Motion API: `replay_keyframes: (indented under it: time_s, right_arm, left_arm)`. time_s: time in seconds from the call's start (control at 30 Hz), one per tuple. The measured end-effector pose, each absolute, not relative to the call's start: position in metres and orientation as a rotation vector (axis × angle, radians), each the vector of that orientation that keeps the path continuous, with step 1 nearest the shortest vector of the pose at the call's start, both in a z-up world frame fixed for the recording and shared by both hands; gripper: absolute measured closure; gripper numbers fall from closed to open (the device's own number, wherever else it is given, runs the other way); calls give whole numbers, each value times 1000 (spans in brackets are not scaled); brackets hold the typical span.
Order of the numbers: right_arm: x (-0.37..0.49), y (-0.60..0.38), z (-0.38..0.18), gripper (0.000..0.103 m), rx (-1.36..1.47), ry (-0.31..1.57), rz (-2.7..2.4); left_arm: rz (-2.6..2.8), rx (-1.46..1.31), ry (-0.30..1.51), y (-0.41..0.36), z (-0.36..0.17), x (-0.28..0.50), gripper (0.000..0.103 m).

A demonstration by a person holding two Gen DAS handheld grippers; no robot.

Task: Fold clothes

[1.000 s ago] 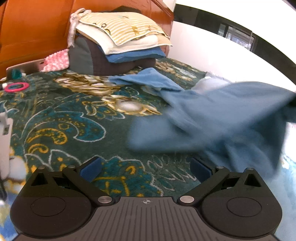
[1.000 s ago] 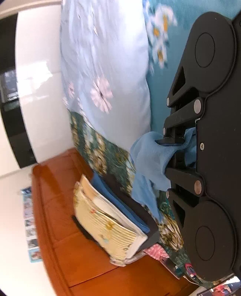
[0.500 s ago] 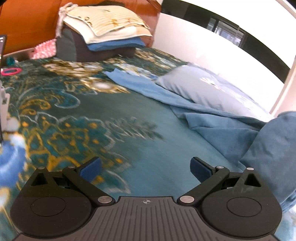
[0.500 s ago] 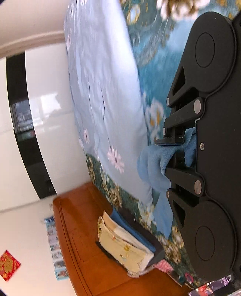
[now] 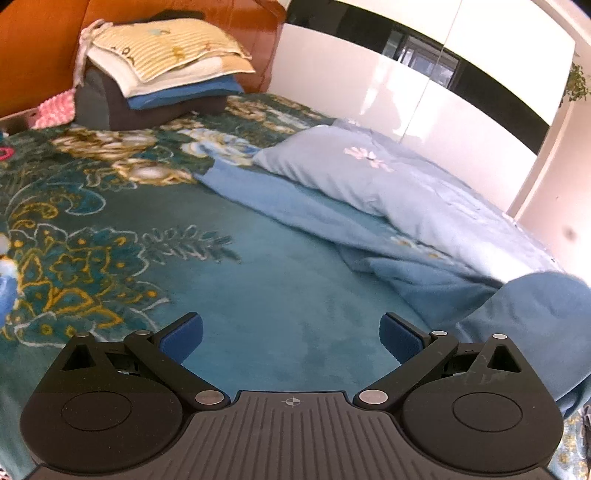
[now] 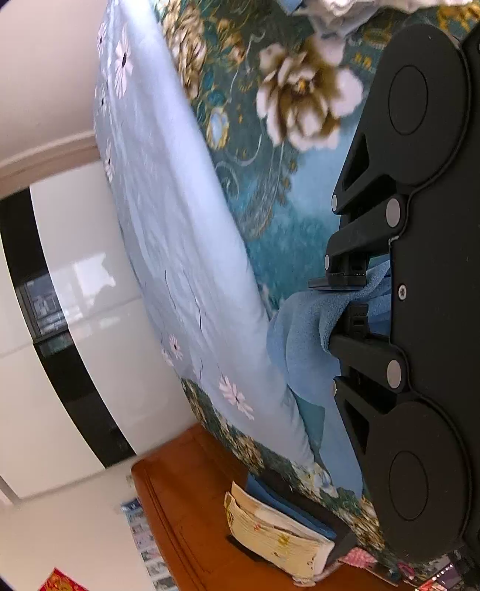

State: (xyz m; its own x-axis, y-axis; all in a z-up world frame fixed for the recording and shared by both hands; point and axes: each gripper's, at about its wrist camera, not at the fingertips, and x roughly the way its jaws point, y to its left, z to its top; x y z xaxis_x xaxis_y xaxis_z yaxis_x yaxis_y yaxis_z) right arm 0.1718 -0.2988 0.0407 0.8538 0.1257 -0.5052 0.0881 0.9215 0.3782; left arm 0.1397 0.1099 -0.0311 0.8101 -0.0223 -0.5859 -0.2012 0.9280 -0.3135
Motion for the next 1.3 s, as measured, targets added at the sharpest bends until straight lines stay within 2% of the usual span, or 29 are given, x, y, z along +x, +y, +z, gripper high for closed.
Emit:
replay_keyframes:
  time_s: [0.37,0.53,0.67,0.97,1.13,1.3]
  right_arm:
    - [162,-318,13,99,438,626,-36]
    - [162,-335,-16,99,496,709,-64]
    - [160,-330,-25,99,426,745,-73]
    - [158,-321,-23,88,302,779,-94]
    - [148,-318,-11,71,224,775,-96]
    - [130,-312,6,68,139,737,-76]
  left_arm:
    - [52,-325,619,75,-6,131,0]
    - [38,-309,617,55,-7,129,0]
    - [19,-328,626,47,-13,128,0]
    - [-17,-360,637,41,-25,125,0]
    - [-20,-388,634,47,-27,119,0]
    - [-24,-416,631,53,-30,114,0]
